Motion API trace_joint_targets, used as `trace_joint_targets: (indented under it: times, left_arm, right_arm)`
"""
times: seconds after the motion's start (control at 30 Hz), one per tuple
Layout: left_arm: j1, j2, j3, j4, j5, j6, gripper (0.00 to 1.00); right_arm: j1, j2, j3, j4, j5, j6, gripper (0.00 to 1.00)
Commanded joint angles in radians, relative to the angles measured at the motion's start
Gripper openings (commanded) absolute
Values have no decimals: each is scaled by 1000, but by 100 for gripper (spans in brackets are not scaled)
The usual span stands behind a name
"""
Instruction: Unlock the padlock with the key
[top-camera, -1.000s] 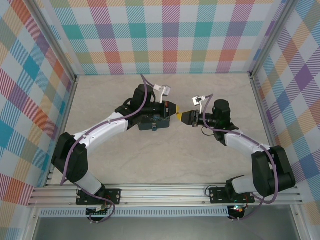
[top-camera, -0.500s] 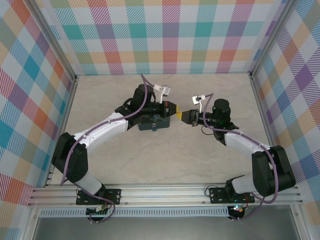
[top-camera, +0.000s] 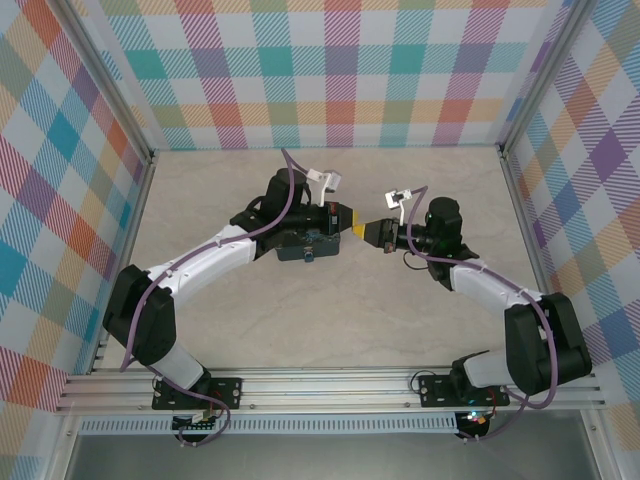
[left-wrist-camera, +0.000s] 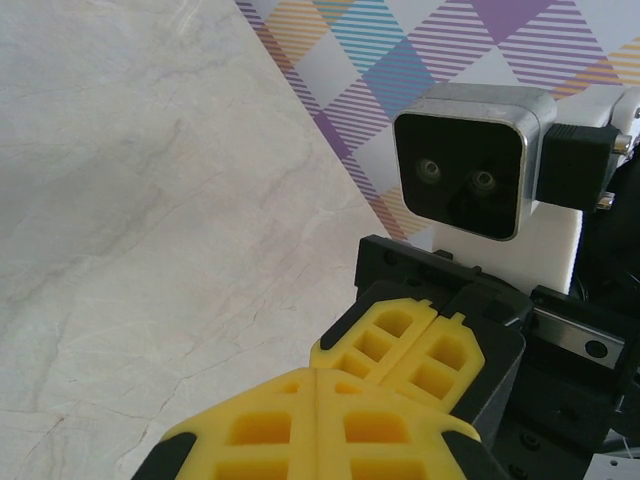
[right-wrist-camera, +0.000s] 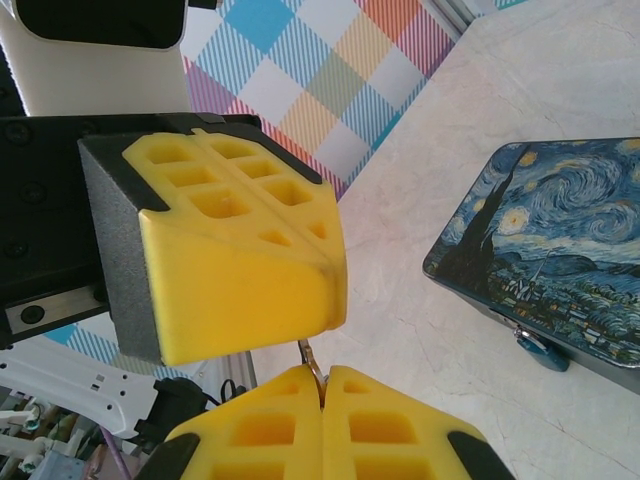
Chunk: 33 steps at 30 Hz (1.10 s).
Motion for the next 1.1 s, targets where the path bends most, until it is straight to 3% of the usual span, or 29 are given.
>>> trace_joint_targets:
  times: [0.0,0.13,0.27,0.5,0.67,1.07]
  left_arm:
    - [-9,-25,29,9,-8,2,10]
    - [-8,-47,36,-27,-47,33,27]
    - [1,-78,35,-81,-109,69,53]
    - [45,-148,-36,-183,-210,83,75]
    - [87,-213,-172,-185,-273,44,84]
    - [129,-273,-482,-9,-299,-97,91]
  right_arm:
    - [5,-37,8,-22,-5,-42,3]
    - [5,-59,12,-101,22,-84,3]
    - [5,-68,22,-200,56,-127,3]
    - [6,-51,40,-322,115,-175,4]
    - [17,3,69,-337,136,-189,4]
    - [49,118,141,-330,225,-161,4]
